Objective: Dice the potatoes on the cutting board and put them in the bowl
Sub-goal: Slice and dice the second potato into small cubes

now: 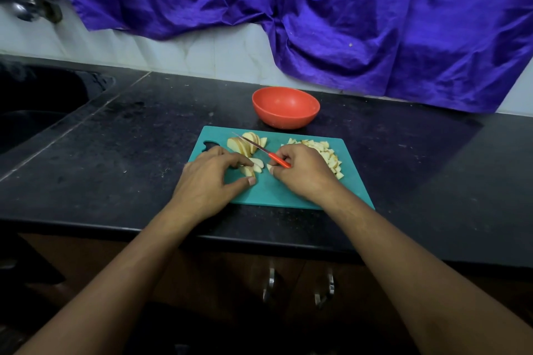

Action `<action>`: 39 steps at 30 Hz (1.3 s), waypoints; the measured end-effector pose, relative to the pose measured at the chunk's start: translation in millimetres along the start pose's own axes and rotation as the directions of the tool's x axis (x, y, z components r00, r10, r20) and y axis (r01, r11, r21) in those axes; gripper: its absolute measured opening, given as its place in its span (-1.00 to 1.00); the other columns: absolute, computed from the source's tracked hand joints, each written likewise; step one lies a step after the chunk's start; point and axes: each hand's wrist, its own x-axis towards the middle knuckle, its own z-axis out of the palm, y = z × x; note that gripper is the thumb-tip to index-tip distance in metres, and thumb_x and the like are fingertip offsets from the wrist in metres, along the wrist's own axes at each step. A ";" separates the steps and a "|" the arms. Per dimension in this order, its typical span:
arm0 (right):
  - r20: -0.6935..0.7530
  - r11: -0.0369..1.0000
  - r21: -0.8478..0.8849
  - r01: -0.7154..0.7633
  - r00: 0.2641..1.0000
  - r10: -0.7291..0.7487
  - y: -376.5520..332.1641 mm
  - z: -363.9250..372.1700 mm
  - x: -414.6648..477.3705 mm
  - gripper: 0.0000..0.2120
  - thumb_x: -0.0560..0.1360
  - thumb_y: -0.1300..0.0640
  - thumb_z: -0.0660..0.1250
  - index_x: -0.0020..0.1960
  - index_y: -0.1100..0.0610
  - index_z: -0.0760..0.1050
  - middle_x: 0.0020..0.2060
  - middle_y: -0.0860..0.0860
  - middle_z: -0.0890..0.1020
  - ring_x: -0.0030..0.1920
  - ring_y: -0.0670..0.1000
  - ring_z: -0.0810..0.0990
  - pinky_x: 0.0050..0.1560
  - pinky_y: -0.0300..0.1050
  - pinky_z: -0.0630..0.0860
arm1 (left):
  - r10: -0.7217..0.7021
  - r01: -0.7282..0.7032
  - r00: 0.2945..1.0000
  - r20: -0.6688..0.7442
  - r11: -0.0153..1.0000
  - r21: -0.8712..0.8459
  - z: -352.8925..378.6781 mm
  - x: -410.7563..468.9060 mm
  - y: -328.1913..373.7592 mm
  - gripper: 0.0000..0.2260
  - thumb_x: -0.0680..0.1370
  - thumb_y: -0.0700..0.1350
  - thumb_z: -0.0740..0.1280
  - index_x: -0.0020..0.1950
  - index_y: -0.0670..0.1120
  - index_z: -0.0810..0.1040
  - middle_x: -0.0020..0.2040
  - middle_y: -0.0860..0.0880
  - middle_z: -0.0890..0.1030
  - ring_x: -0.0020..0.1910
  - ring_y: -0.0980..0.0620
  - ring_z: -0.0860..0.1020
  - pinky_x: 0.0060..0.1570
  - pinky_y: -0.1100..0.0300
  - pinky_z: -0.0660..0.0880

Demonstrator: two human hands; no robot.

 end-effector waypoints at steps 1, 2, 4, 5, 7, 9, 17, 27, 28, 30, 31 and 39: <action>0.001 1.000 0.018 -0.002 1.000 0.002 1.2 -1.1 -0.7 -0.96 0.54 0.05 0.45 -0.08 -0.01 0.65 -0.22 -0.08 0.63 -0.14 -0.06 0.58 -0.08 -0.04 0.54 | -0.004 0.004 1.000 -0.013 1.000 -0.001 0.7 1.6 0.8 -0.68 0.51 0.25 0.42 0.23 0.23 0.61 0.05 0.15 0.49 0.06 0.12 0.48 0.16 -0.09 0.50; 0.001 1.000 0.028 0.001 1.000 -0.001 2.4 -1.9 -1.6 -0.97 0.54 0.05 0.45 -0.07 0.00 0.66 -0.22 -0.09 0.63 -0.14 -0.06 0.58 -0.09 -0.05 0.53 | -0.008 0.008 1.000 -0.027 1.000 0.000 1.5 3.5 1.7 -0.70 0.50 0.25 0.43 0.20 0.22 0.62 0.04 0.15 0.50 0.03 0.12 0.49 0.14 -0.08 0.51; -0.001 1.000 0.031 0.005 1.000 -0.005 4.0 -1.7 -3.6 -0.96 0.54 0.05 0.46 -0.07 -0.01 0.67 -0.22 -0.09 0.63 -0.14 -0.06 0.58 -0.07 -0.05 0.54 | -0.013 0.013 0.998 -0.055 1.000 0.003 2.5 7.3 3.3 -0.73 0.49 0.24 0.45 0.14 0.19 0.64 0.00 0.16 0.52 -0.01 0.12 0.50 0.09 -0.06 0.53; -0.003 1.000 0.031 0.005 1.000 -0.004 4.8 -1.5 -4.5 -0.96 0.54 0.04 0.46 -0.07 -0.01 0.67 -0.22 -0.08 0.64 -0.13 -0.06 0.59 -0.05 -0.03 0.55 | -0.011 0.012 0.997 -0.071 1.000 0.007 2.9 9.1 4.0 -0.74 0.49 0.23 0.46 0.12 0.18 0.65 -0.02 0.16 0.53 -0.03 0.12 0.51 0.07 -0.04 0.53; -0.011 1.000 0.025 0.007 1.000 -0.006 6.8 -0.8 -6.4 -0.95 0.54 0.04 0.45 -0.06 0.00 0.67 -0.21 -0.08 0.65 -0.12 -0.05 0.60 -0.01 0.01 0.58 | -0.004 0.006 0.995 -0.098 1.000 0.018 3.1 10.0 5.0 -0.76 0.48 0.22 0.47 0.07 0.15 0.67 -0.07 0.17 0.54 -0.07 0.15 0.51 0.02 0.00 0.53; -0.025 1.000 0.017 0.013 1.000 -0.012 9.0 -1.3 -8.1 -0.94 0.55 0.04 0.44 -0.06 0.00 0.67 -0.21 -0.08 0.66 -0.12 -0.05 0.60 0.01 0.02 0.58 | 0.015 -0.013 0.993 -0.121 1.000 0.018 3.6 8.7 5.3 -0.79 0.48 0.20 0.49 0.02 0.14 0.68 -0.09 0.18 0.55 -0.10 0.18 0.51 -0.01 0.01 0.53; -0.119 0.998 -0.053 0.023 0.992 -0.029 8.1 4.8 1.1 -0.92 0.57 -0.02 0.40 -0.03 -0.04 0.65 -0.24 -0.11 0.62 -0.14 -0.03 0.58 -0.07 0.04 0.58 | 0.086 -0.090 0.991 -0.097 0.995 -0.035 4.2 2.2 4.3 -0.85 0.50 0.11 0.50 0.03 0.14 0.70 -0.07 0.20 0.57 -0.15 0.26 0.49 -0.26 0.39 0.27; -0.268 0.966 0.257 0.036 0.963 0.035 13.3 8.7 -5.3 -0.89 0.55 0.03 0.45 0.06 0.00 0.64 -0.27 -0.15 0.58 -0.24 -0.15 0.52 -0.16 -0.13 0.44 | 0.027 -0.023 0.988 -0.149 0.999 0.028 9.8 9.5 8.5 -0.86 0.51 0.12 0.49 -0.01 0.11 0.69 -0.11 0.17 0.60 -0.17 0.21 0.50 -0.28 0.36 0.29; -0.268 0.953 0.301 0.041 0.962 0.044 13.8 6.3 -11.3 -0.89 0.56 0.03 0.44 0.06 0.00 0.64 -0.28 -0.13 0.57 -0.27 -0.16 0.50 -0.19 -0.16 0.41 | 0.021 -0.015 0.987 -0.161 0.999 0.038 12.2 11.1 9.5 -0.85 0.51 0.13 0.48 -0.01 0.10 0.69 -0.11 0.17 0.60 -0.16 0.19 0.51 -0.26 0.31 0.34; -0.258 0.940 0.339 0.047 0.965 0.045 14.2 -0.1 -25.4 -0.91 0.58 0.03 0.42 0.05 0.00 0.63 -0.30 -0.08 0.59 -0.33 -0.16 0.47 -0.25 -0.17 0.39 | 0.004 0.005 0.983 -0.184 0.999 0.047 16.4 13.8 12.5 -0.84 0.51 0.14 0.48 0.00 0.10 0.69 -0.12 0.17 0.60 -0.12 0.17 0.53 -0.19 0.17 0.46; -0.246 0.939 0.342 0.044 0.968 0.044 13.7 -4.3 -33.0 -0.91 0.59 0.02 0.40 0.05 0.00 0.63 -0.30 -0.06 0.60 -0.35 -0.16 0.46 -0.27 -0.18 0.39 | -0.003 0.014 0.981 -0.196 0.998 0.053 17.6 14.5 14.1 -0.83 0.51 0.15 0.48 0.00 0.10 0.69 -0.13 0.19 0.59 -0.12 0.16 0.53 -0.16 0.13 0.48; -0.075 0.981 0.190 -0.049 0.995 0.064 11.8 -26.9 -79.9 -0.67 0.69 0.06 0.22 0.44 -0.08 0.48 -0.12 -0.14 0.62 -0.26 -0.11 0.60 -0.24 -0.04 0.60 | 0.062 -0.060 0.981 -0.186 0.998 0.019 20.2 3.0 12.0 -0.83 0.49 0.16 0.49 -0.01 0.11 0.70 -0.13 0.19 0.59 -0.11 0.20 0.50 -0.21 0.22 0.37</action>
